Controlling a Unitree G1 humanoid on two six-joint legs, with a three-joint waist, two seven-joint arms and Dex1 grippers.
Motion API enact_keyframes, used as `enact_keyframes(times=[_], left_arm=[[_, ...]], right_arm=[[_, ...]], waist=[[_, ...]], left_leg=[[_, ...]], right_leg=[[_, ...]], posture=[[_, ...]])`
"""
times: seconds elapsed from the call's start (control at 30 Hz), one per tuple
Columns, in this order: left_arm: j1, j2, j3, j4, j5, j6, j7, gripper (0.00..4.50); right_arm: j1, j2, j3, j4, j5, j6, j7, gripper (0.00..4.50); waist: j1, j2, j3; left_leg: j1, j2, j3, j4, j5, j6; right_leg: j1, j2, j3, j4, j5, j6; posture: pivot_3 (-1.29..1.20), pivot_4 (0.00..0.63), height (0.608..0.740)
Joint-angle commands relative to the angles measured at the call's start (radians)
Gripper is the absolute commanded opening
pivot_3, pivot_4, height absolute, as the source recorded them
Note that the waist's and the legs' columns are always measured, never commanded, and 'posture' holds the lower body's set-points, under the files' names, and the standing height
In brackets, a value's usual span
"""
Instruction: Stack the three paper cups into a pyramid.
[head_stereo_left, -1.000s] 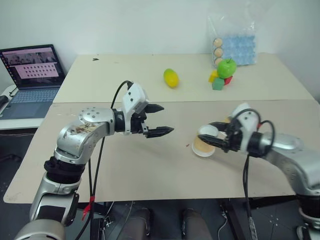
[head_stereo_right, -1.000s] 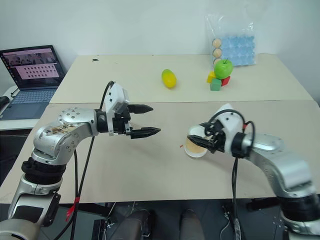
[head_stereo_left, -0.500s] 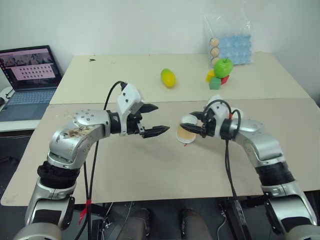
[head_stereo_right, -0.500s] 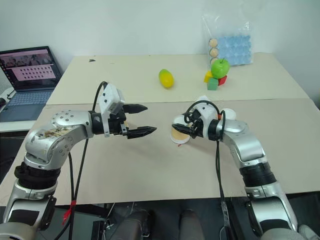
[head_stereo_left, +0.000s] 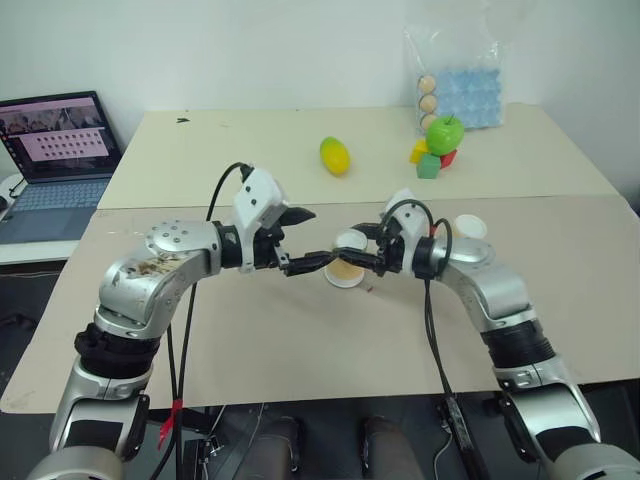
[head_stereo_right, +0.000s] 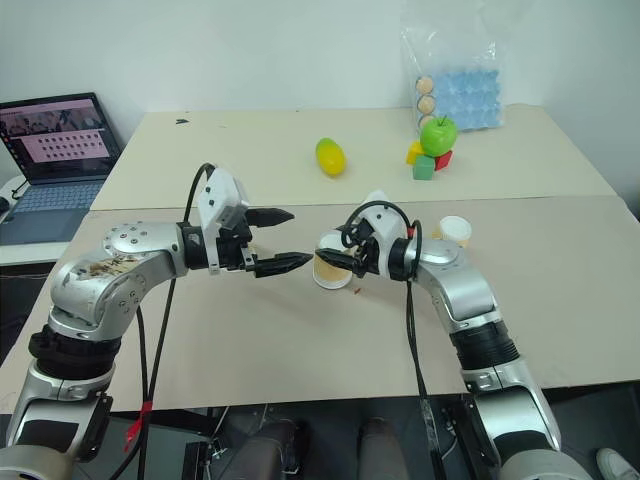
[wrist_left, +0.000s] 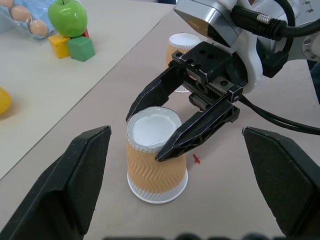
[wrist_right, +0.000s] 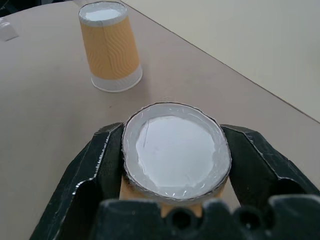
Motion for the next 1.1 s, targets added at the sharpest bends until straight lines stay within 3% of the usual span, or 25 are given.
enact_keyframes(times=[0.03,0.23,0.37,0.5,0.7,0.87,1.1], left_arm=[[-0.019,-0.003,0.008,-0.011,-0.001,-0.020,-0.005,4.50],[-0.021,-0.007,0.008,-0.008,-0.002,-0.020,-0.009,4.50],[-0.014,-0.009,-0.003,-0.011,0.001,-0.022,-0.015,4.50],[-0.007,-0.018,-0.010,-0.015,0.001,-0.023,-0.014,4.50],[-0.014,-0.019,-0.012,-0.007,0.003,-0.032,-0.021,4.50],[-0.026,-0.030,-0.023,0.021,0.011,-0.057,-0.034,4.50],[-0.050,-0.047,-0.031,0.054,0.018,-0.079,-0.046,4.50]], right_arm=[[0.003,0.003,-0.031,-0.047,0.004,0.007,-0.009,4.48],[0.010,-0.023,-0.062,-0.072,0.019,0.026,-0.002,4.48],[-0.003,-0.084,-0.211,-0.151,0.157,0.116,0.029,4.48],[0.041,-0.246,-0.390,-0.238,0.273,0.220,0.075,4.48],[0.272,-0.376,-0.575,-0.232,0.125,0.117,-0.058,4.48],[0.449,-0.309,-0.691,-0.269,0.107,0.074,-0.158,4.48],[0.531,-0.202,-0.673,-0.259,0.114,0.010,-0.180,4.48]], waist=[[0.000,0.000,0.000],[0.000,0.000,0.000],[0.006,0.000,0.000],[0.013,0.001,0.001],[0.021,0.000,0.000],[0.021,0.001,0.000],[0.013,0.001,0.000]], left_leg=[[0.000,0.000,0.000,0.000,0.000,0.000],[0.000,0.000,0.000,0.000,0.000,0.000],[0.000,0.000,0.000,0.000,0.000,0.000],[0.000,0.000,0.000,0.000,0.000,0.000],[0.000,0.000,0.000,0.000,0.000,0.000],[0.000,0.001,0.002,0.000,0.000,0.000],[0.001,0.003,0.003,0.000,0.000,0.000]], right_leg=[[0.000,0.000,0.000,0.000,0.000,0.000],[0.000,0.000,0.000,0.000,0.000,0.000],[0.000,0.000,0.000,0.000,0.000,0.000],[0.000,-0.001,0.000,-0.001,0.000,0.000],[0.002,-0.001,0.000,-0.002,0.000,0.001],[0.001,-0.001,0.002,-0.001,-0.001,0.001],[0.002,0.001,0.002,-0.002,-0.003,0.005]], posture=[[0.00,0.150,0.740],[0.00,0.150,0.740],[0.00,0.150,0.740],[0.00,0.150,0.740],[0.00,0.150,0.740],[0.00,0.150,0.740],[0.00,0.150,0.740]])
